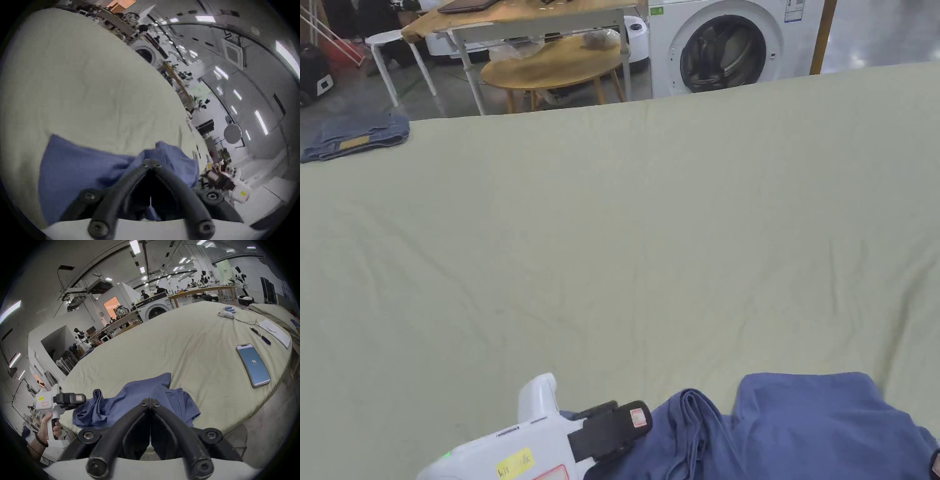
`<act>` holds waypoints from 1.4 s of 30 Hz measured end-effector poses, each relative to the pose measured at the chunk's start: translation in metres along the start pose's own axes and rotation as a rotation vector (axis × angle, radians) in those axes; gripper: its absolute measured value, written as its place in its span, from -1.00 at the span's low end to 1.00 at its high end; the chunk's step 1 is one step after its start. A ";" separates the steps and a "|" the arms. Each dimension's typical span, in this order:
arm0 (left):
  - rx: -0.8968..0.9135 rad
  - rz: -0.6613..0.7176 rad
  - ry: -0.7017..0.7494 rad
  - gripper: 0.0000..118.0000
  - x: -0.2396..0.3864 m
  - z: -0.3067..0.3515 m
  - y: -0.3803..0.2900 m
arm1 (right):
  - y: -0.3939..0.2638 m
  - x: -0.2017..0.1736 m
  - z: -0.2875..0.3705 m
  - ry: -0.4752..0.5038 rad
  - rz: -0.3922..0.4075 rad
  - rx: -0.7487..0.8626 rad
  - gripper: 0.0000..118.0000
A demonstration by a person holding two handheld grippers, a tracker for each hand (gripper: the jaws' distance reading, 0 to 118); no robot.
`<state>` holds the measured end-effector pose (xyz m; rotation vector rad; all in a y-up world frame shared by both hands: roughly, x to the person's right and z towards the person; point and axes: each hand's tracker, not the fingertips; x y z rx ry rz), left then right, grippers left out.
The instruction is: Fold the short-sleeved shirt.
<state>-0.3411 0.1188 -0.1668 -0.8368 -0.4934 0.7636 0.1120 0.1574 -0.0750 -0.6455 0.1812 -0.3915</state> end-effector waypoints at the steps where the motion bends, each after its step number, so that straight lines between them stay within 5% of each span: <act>1: -0.021 -0.032 -0.013 -1.00 0.001 -0.006 -0.006 | 0.000 0.001 -0.001 -0.001 -0.006 -0.006 -1.00; 3: -0.180 -0.106 -0.081 -1.00 0.012 -0.032 -0.021 | -0.001 0.001 -0.001 -0.002 -0.012 -0.010 -1.00; 6: -0.321 -0.218 0.026 -1.00 0.023 -0.081 -0.044 | -0.002 -0.002 -0.002 0.006 -0.020 -0.012 -1.00; 10: -0.291 -0.193 0.028 -1.00 0.030 -0.089 -0.040 | -0.004 -0.008 0.002 0.006 -0.002 -0.013 -1.00; 14: -0.238 -0.231 -0.045 -0.01 0.033 -0.050 -0.028 | -0.008 -0.009 -0.004 0.018 -0.019 -0.037 -1.00; 16: -0.140 -0.217 0.001 0.14 0.026 -0.011 -0.015 | -0.009 -0.010 -0.006 0.015 -0.021 -0.045 -1.00; 22: 0.052 -0.023 0.133 0.14 -0.040 0.075 0.009 | -0.010 -0.010 -0.008 0.027 -0.016 -0.058 -1.00; 26: 0.052 0.036 0.193 0.14 -0.072 0.071 0.001 | -0.009 -0.010 -0.009 0.020 -0.014 -0.064 -1.00; 29: 0.033 0.168 0.003 0.12 -0.090 0.046 -0.014 | -0.009 -0.012 -0.008 0.024 -0.024 -0.061 -1.00; 32: 0.048 0.342 -0.125 -0.75 -0.092 0.030 -0.020 | -0.008 -0.014 -0.004 0.015 -0.009 -0.061 -1.00; 34: 0.049 0.291 -0.060 -0.82 -0.093 0.027 -0.025 | -0.007 -0.013 -0.002 0.010 -0.003 -0.058 -1.00; 39: 0.210 0.358 -0.184 -0.88 -0.083 0.073 -0.018 | -0.003 -0.010 0.001 0.000 -0.005 -0.051 -1.00; 42: 0.296 0.254 -0.111 -0.88 -0.064 0.124 0.002 | 0.001 -0.009 -0.003 0.007 -0.008 -0.051 -1.00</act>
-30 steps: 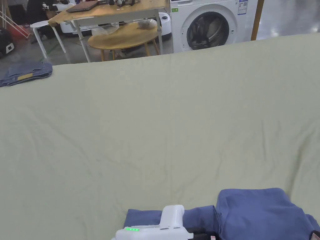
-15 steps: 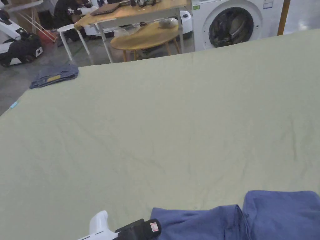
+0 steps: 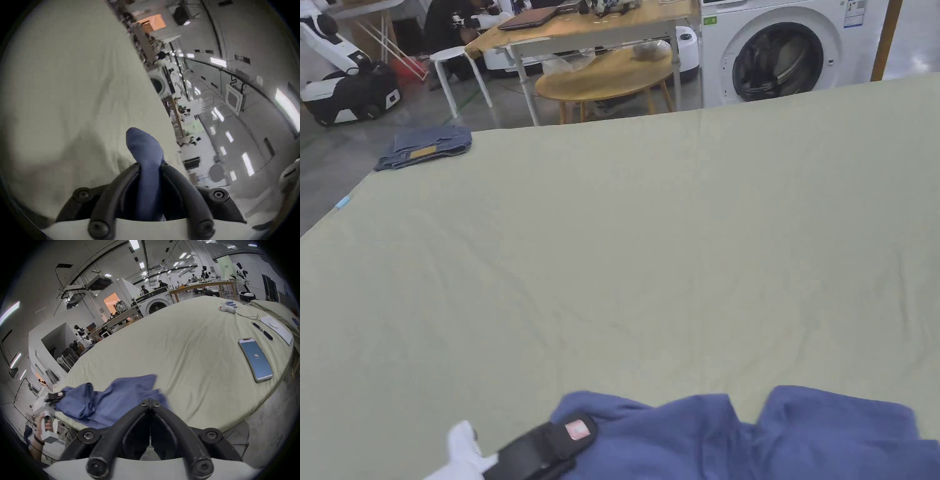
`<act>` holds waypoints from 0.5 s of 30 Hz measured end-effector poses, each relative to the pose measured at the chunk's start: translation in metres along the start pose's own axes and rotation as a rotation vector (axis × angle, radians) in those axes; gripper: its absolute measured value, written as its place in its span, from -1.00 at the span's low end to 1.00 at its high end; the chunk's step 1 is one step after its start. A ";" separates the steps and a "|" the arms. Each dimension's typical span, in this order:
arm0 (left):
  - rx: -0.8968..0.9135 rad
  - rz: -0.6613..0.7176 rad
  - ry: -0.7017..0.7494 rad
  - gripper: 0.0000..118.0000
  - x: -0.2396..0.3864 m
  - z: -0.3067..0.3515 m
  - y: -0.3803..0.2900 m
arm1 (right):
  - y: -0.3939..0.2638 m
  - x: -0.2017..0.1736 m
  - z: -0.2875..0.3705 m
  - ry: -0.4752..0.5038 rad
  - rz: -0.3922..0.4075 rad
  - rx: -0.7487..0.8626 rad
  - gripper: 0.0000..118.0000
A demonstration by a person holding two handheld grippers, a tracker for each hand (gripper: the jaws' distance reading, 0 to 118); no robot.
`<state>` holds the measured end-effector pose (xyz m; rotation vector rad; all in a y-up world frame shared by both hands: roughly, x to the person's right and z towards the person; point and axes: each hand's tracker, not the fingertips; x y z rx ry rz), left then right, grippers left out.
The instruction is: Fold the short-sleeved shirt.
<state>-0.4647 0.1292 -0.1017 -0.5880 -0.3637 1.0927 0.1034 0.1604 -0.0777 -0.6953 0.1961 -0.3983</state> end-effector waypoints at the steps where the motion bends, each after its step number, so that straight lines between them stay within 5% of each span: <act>1: 0.018 -0.080 0.055 -0.88 0.012 0.016 0.013 | 0.001 -0.001 -0.001 0.002 0.002 0.000 -1.00; 5: 0.023 -0.434 0.286 -0.88 0.084 0.036 0.024 | 0.002 -0.002 -0.005 0.011 0.014 -0.005 -1.00; 15: -0.396 -0.514 0.134 -0.88 0.107 -0.137 -0.083 | -0.006 -0.019 0.005 0.014 0.051 -0.006 -1.00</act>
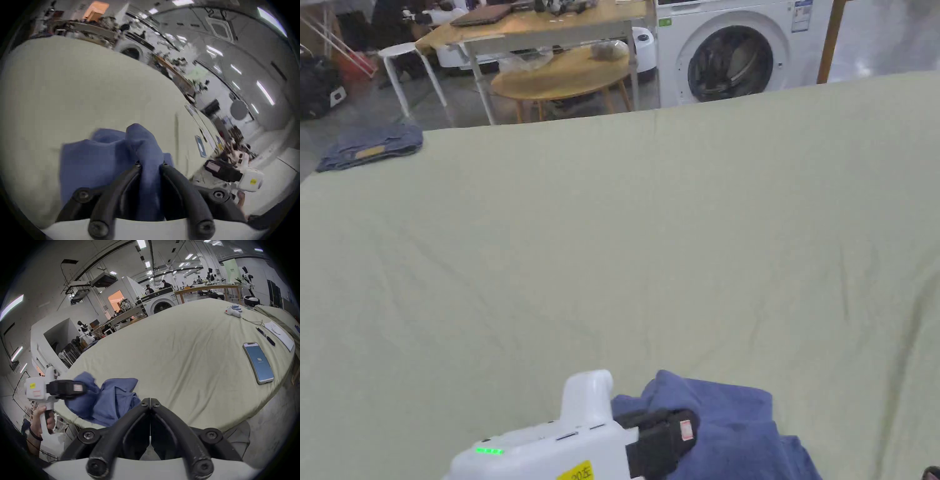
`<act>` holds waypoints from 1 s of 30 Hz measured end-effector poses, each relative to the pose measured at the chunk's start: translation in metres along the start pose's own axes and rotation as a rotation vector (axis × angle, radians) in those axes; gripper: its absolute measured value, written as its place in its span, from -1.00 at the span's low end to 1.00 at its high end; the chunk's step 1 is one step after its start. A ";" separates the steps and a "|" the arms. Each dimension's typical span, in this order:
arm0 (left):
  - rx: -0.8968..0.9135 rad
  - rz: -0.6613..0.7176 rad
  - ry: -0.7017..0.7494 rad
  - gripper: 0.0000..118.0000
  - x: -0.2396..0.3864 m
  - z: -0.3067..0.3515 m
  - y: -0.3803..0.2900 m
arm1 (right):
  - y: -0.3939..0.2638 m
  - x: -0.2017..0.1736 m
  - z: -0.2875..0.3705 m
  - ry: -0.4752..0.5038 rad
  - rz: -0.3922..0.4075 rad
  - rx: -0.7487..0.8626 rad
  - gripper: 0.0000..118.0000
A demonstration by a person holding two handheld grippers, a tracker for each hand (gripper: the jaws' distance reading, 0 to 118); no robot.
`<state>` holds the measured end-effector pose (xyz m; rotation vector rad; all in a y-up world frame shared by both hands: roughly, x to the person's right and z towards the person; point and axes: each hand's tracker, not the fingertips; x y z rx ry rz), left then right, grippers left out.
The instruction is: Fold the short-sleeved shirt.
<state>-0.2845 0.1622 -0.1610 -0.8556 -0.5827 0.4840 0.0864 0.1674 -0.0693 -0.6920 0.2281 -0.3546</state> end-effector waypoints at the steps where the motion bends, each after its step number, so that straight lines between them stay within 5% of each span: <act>1: -0.027 -0.015 -0.049 -0.88 0.008 -0.014 0.000 | -0.002 -0.001 0.002 0.001 0.004 -0.001 -1.00; 3: -0.032 -0.024 -0.074 -0.81 0.025 -0.028 0.002 | -0.007 0.000 0.005 -0.009 0.010 -0.006 -1.00; 5: -0.023 -0.024 -0.143 -0.22 0.026 -0.033 0.007 | -0.011 0.004 0.004 -0.020 0.002 -0.017 -1.00; 6: -0.030 0.002 -0.189 -0.14 0.023 -0.034 0.009 | -0.013 0.007 0.004 -0.024 -0.010 -0.025 -1.00; 9: -0.002 0.033 -0.169 -0.19 0.018 -0.030 0.013 | -0.017 0.013 0.004 -0.030 -0.043 -0.035 -1.00; 12: 0.006 0.118 -0.181 -1.00 0.001 -0.027 0.009 | -0.019 0.015 0.007 -0.024 -0.062 -0.028 -1.00; 19: -0.243 -0.101 0.011 -1.00 0.016 -0.097 -0.023 | -0.014 0.001 0.000 0.017 -0.074 -0.022 -1.00; 23: -0.175 -0.019 -0.030 -1.00 0.014 -0.092 -0.014 | -0.018 -0.016 -0.014 0.103 -0.037 -0.048 -1.00; 27: -0.077 0.009 -0.067 -0.20 0.007 -0.060 0.001 | -0.020 -0.036 -0.057 0.200 0.024 -0.142 -1.00; 30: -0.012 0.014 -0.056 0.02 -0.004 -0.019 0.007 | -0.019 -0.040 -0.103 0.117 0.056 -0.224 -1.00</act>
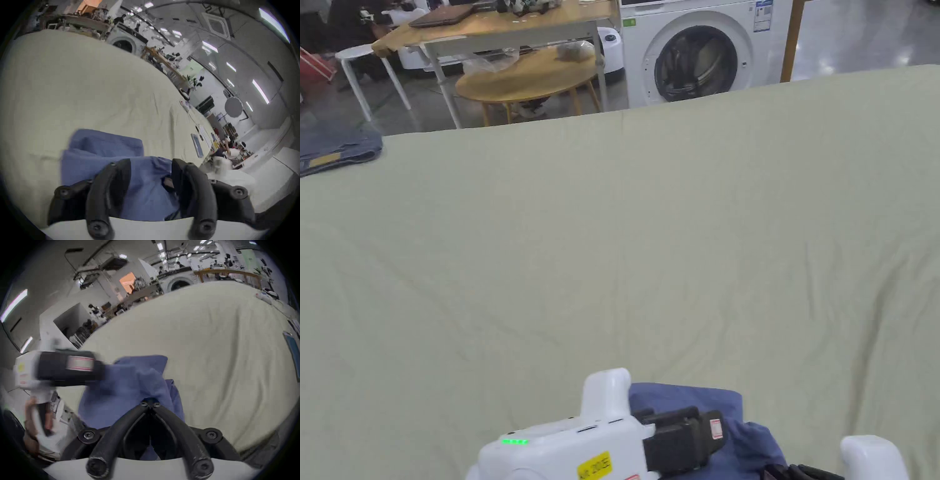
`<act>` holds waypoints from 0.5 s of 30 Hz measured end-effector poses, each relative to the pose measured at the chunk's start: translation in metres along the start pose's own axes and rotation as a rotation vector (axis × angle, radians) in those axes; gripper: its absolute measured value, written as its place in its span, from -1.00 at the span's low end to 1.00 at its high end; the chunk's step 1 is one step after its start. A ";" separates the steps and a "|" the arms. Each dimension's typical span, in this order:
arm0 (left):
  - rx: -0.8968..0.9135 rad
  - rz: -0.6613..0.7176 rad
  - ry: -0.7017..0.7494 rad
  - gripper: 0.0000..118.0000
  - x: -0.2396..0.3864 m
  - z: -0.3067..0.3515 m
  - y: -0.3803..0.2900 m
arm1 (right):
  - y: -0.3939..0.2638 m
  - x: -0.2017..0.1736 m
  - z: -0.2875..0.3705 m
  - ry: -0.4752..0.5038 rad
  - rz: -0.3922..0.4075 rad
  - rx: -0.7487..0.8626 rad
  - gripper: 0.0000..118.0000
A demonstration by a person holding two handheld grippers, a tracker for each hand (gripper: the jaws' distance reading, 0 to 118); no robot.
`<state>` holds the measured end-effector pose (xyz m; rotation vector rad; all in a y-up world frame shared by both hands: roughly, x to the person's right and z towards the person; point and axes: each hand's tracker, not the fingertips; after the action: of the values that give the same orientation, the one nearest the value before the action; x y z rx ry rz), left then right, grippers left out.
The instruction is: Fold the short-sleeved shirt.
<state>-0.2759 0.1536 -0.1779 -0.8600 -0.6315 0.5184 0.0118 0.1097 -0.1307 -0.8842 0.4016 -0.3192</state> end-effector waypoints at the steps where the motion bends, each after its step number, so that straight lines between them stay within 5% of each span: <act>1: 0.030 0.009 0.017 0.06 -0.007 0.019 0.000 | 0.003 0.005 -0.016 -0.023 -0.018 -0.034 -1.00; 3: 0.041 0.037 0.031 0.13 -0.023 0.047 -0.002 | 0.008 0.013 -0.033 -0.030 -0.031 -0.029 -1.00; 8: 0.050 0.089 0.131 0.13 -0.061 0.076 -0.010 | 0.015 -0.003 -0.031 -0.110 0.107 -0.023 -1.00; 12: 0.000 0.296 -0.002 0.12 -0.100 0.038 -0.020 | 0.015 0.000 -0.025 -0.088 0.073 -0.019 -1.00; 15: -0.061 0.391 -0.080 -0.26 -0.113 0.015 -0.034 | 0.015 0.003 -0.025 -0.079 0.053 -0.020 -1.00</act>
<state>-0.3602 0.0703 -0.1760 -1.0312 -0.5547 0.8933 0.0049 0.1002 -0.1574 -0.9016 0.3547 -0.2313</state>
